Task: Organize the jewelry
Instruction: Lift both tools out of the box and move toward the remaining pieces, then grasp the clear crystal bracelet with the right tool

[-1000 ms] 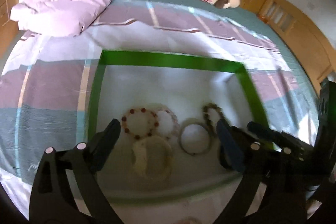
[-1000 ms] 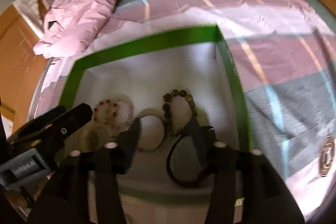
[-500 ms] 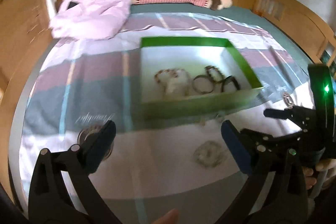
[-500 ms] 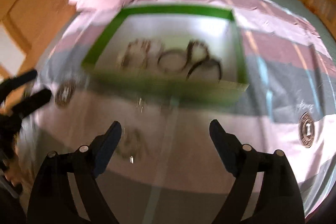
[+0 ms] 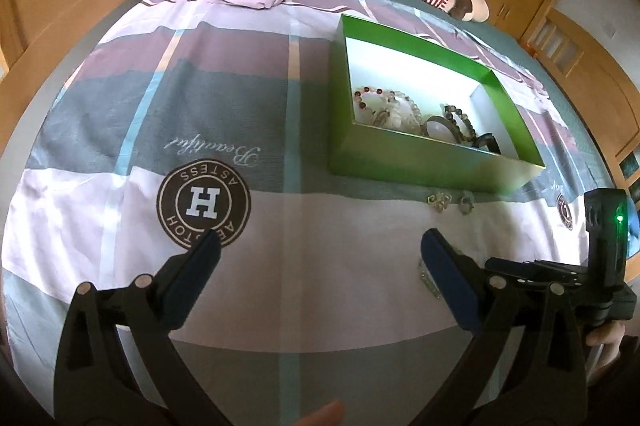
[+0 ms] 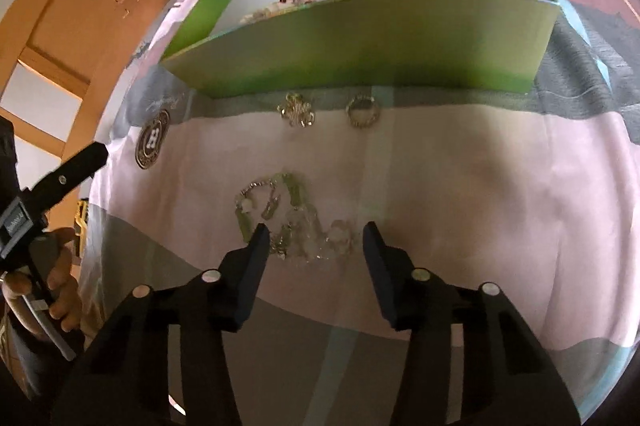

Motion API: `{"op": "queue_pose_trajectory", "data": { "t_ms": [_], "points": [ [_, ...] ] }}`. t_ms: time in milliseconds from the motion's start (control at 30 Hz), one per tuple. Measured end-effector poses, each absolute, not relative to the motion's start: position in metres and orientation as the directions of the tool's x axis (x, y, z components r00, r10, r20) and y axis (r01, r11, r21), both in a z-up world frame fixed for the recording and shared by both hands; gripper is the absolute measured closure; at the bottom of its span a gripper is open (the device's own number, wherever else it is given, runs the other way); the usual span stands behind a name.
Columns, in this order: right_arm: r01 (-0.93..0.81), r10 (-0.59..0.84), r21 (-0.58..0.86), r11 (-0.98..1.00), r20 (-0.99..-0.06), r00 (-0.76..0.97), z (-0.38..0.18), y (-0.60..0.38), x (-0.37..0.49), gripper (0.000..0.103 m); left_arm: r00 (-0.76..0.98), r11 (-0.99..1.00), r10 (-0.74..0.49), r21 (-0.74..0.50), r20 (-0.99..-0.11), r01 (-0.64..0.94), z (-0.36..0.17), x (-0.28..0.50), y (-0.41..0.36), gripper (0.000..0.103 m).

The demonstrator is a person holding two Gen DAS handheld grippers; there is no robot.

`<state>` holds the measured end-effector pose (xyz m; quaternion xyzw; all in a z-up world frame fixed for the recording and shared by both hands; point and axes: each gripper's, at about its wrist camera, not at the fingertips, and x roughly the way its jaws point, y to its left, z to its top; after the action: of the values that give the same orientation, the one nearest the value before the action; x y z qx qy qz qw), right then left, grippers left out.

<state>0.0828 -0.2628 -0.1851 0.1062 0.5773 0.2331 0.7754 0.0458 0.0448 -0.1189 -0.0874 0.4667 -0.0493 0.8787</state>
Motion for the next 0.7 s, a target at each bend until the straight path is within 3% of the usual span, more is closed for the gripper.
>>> {"op": "queue_pose_trajectory", "data": {
  "t_ms": [400, 533, 667, 700],
  "points": [
    [-0.21, 0.568, 0.533, 0.82, -0.805, 0.171, -0.195, -0.273, 0.087, 0.06, 0.547, 0.979, -0.195, -0.198, -0.814, 0.054, -0.122, 0.044, 0.033, 0.002],
    [-0.288, 0.519, 0.457, 0.842, -0.831, 0.199, -0.191, -0.264, 0.081, 0.061, 0.537, 0.98, -0.19, -0.189, -0.822, 0.058, -0.125, 0.044, 0.031, 0.002],
    [-0.347, 0.446, 0.355, 0.868, -0.865, 0.231, -0.188, -0.254, 0.076, 0.072, 0.53, 0.979, -0.196, -0.194, -0.825, 0.06, -0.127, 0.045, 0.03, 0.002],
    [-0.343, 0.442, 0.352, 0.871, -0.866, 0.234, -0.189, -0.256, 0.076, 0.082, 0.53, 0.979, -0.197, -0.194, -0.825, 0.061, -0.127, 0.045, 0.029, 0.002]
  ]
}}
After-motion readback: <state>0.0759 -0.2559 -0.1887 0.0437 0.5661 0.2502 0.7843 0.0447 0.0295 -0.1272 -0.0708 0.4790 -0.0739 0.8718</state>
